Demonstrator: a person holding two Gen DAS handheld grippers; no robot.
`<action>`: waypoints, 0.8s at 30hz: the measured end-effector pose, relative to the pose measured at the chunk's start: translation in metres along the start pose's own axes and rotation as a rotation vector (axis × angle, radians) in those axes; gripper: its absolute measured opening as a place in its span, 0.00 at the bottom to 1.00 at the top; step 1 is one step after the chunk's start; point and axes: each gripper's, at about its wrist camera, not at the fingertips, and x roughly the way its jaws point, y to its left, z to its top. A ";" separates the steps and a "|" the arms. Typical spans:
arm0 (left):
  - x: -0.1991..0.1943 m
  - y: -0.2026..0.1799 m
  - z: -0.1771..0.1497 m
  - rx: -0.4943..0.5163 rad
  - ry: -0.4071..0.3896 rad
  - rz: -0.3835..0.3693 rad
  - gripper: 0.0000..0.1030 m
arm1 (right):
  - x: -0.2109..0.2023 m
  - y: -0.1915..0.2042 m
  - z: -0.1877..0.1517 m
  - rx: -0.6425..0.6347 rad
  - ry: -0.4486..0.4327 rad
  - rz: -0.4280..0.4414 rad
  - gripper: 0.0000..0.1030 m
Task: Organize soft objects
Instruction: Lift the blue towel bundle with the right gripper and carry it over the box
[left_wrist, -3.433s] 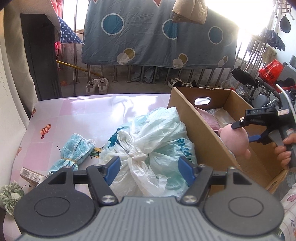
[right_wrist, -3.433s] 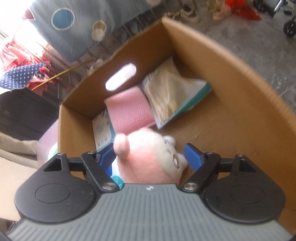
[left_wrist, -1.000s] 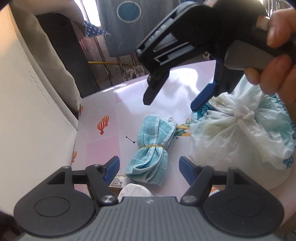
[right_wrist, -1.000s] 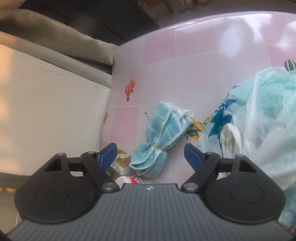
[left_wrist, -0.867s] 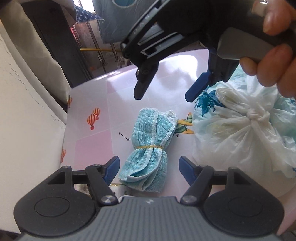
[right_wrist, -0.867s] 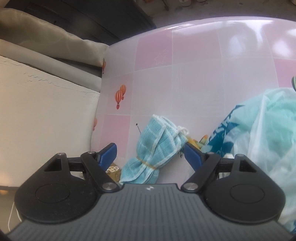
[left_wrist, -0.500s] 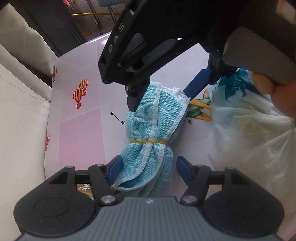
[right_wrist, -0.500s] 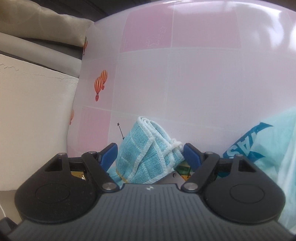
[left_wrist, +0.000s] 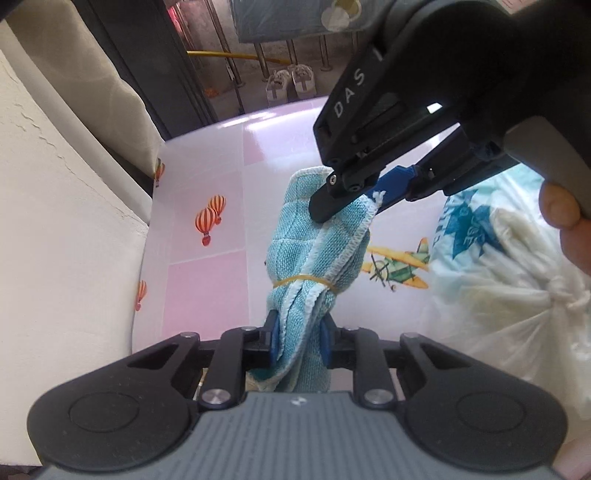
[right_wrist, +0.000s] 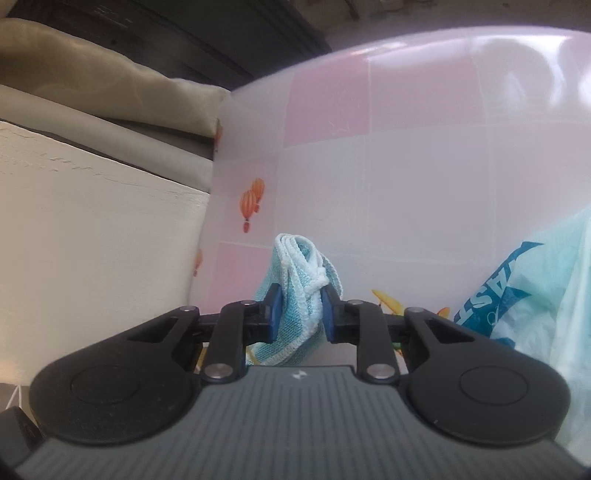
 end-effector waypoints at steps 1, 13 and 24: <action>-0.011 -0.001 0.001 -0.006 -0.022 -0.006 0.21 | -0.013 0.003 -0.001 -0.012 -0.022 0.010 0.20; -0.131 -0.120 0.015 0.092 -0.236 -0.261 0.23 | -0.232 -0.068 -0.068 -0.022 -0.312 0.023 0.18; -0.155 -0.317 0.007 0.283 -0.261 -0.601 0.27 | -0.396 -0.226 -0.172 0.153 -0.491 -0.196 0.17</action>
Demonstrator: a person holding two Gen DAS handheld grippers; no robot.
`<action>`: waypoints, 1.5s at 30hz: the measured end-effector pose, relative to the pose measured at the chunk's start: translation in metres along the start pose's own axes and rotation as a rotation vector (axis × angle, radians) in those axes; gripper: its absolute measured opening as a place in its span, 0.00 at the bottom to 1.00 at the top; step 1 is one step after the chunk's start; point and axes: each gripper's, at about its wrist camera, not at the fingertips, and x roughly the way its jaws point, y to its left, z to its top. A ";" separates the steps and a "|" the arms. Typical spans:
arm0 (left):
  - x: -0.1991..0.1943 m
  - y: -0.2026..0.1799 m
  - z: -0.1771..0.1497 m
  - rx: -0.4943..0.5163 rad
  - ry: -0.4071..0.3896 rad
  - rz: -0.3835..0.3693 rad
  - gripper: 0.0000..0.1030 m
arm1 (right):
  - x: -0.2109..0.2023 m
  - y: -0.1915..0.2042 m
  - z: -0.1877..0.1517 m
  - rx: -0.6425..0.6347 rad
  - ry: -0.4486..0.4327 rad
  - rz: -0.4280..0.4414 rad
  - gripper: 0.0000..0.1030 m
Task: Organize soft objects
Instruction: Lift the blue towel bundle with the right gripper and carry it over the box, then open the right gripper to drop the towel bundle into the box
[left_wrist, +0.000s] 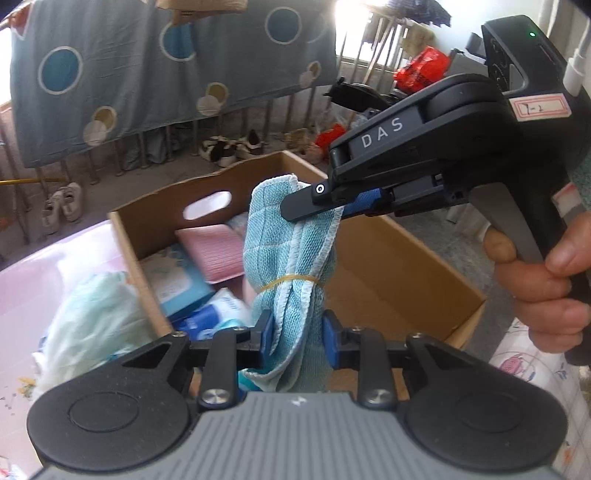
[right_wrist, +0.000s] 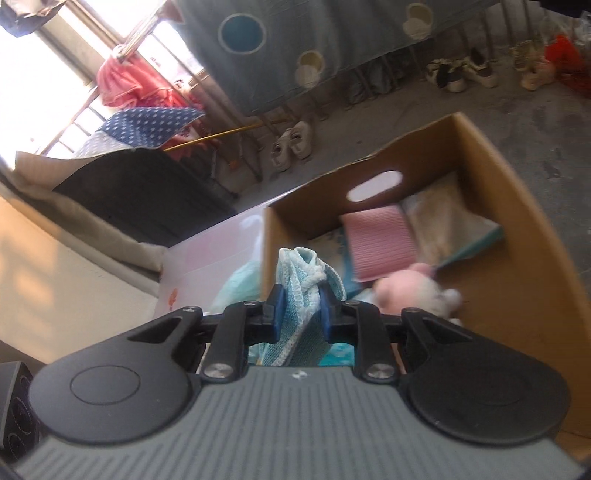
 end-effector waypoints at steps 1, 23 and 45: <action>0.008 -0.008 0.003 0.003 0.004 -0.024 0.27 | -0.008 -0.013 -0.001 0.000 -0.008 -0.028 0.17; 0.069 0.003 0.002 0.026 0.058 -0.001 0.57 | 0.050 -0.034 0.029 -0.398 0.106 -0.313 0.16; 0.046 0.047 0.002 -0.052 0.025 0.059 0.57 | 0.063 -0.024 0.031 -0.500 0.140 -0.431 0.36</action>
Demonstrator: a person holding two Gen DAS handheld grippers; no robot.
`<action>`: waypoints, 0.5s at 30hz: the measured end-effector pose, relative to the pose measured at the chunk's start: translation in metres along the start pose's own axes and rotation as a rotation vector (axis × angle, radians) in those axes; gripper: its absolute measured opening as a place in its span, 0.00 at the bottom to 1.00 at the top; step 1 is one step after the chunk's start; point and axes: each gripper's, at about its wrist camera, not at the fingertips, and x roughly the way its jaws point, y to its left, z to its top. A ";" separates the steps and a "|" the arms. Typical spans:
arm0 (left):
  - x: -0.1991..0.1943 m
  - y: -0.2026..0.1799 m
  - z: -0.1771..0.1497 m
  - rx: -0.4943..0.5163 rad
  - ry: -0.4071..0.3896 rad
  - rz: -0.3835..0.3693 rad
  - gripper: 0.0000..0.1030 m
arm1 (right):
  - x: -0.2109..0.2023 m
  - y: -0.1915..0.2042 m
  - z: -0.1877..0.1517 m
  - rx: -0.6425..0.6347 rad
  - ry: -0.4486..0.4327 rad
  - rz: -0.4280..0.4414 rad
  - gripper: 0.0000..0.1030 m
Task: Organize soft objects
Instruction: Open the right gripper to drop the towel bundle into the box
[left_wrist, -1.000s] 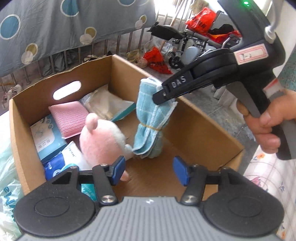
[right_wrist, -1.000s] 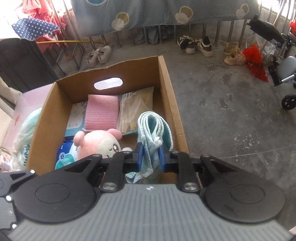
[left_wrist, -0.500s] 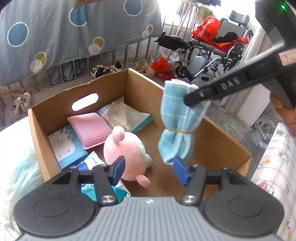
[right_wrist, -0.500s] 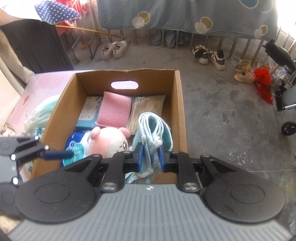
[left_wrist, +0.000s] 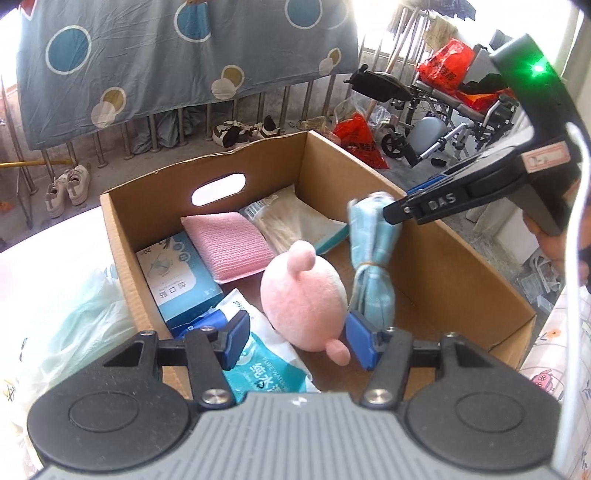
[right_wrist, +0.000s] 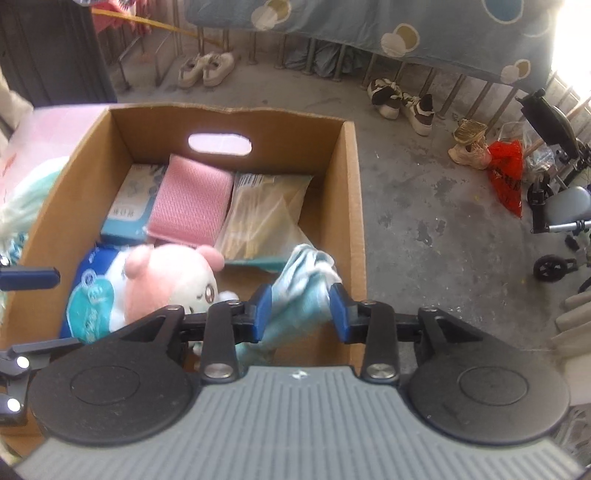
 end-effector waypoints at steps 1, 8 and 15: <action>-0.001 0.001 0.000 -0.004 -0.003 -0.001 0.57 | -0.005 -0.002 -0.001 0.012 -0.015 -0.002 0.40; -0.018 0.002 -0.007 -0.012 -0.023 0.003 0.57 | -0.040 -0.019 -0.019 0.160 -0.069 0.053 0.42; -0.060 0.018 -0.025 -0.042 -0.068 0.028 0.60 | -0.075 -0.003 -0.047 0.298 -0.134 0.204 0.42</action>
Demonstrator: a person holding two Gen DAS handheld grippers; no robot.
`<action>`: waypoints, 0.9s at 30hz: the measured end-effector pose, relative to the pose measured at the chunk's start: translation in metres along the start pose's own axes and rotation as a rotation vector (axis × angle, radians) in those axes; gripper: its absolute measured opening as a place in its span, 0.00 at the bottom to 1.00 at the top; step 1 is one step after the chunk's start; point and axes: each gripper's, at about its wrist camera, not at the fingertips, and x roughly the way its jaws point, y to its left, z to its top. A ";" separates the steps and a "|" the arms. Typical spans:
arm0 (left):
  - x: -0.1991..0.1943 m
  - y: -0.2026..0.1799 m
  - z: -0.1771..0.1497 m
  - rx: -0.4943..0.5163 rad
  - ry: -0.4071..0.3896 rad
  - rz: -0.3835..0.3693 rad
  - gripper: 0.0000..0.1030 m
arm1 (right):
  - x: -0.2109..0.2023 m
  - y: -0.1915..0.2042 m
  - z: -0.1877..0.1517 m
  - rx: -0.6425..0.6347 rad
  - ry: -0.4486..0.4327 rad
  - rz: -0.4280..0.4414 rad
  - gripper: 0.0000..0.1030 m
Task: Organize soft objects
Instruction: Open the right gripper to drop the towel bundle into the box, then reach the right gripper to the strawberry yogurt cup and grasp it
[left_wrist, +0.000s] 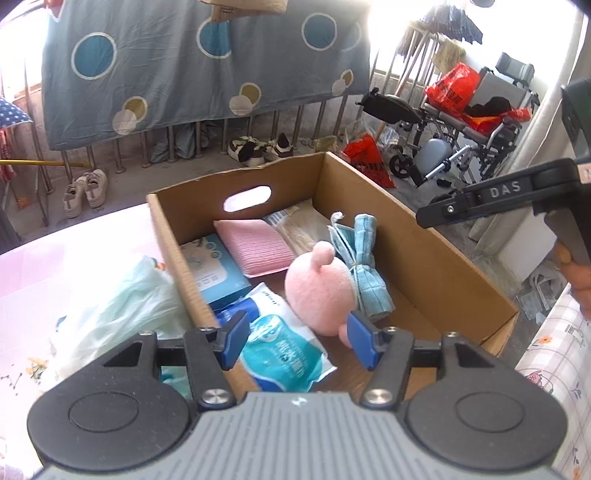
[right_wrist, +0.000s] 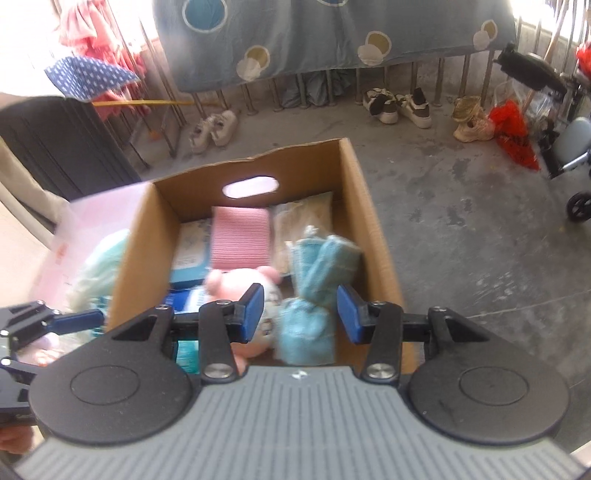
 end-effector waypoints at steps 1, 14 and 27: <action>-0.006 0.004 -0.003 -0.005 -0.005 0.009 0.62 | -0.005 0.004 -0.005 0.020 -0.014 0.035 0.44; -0.106 0.095 -0.082 -0.177 -0.046 0.192 0.70 | -0.017 0.096 -0.062 0.207 -0.069 0.467 0.55; -0.181 0.187 -0.188 -0.384 -0.049 0.443 0.70 | 0.051 0.219 -0.110 0.203 0.108 0.687 0.57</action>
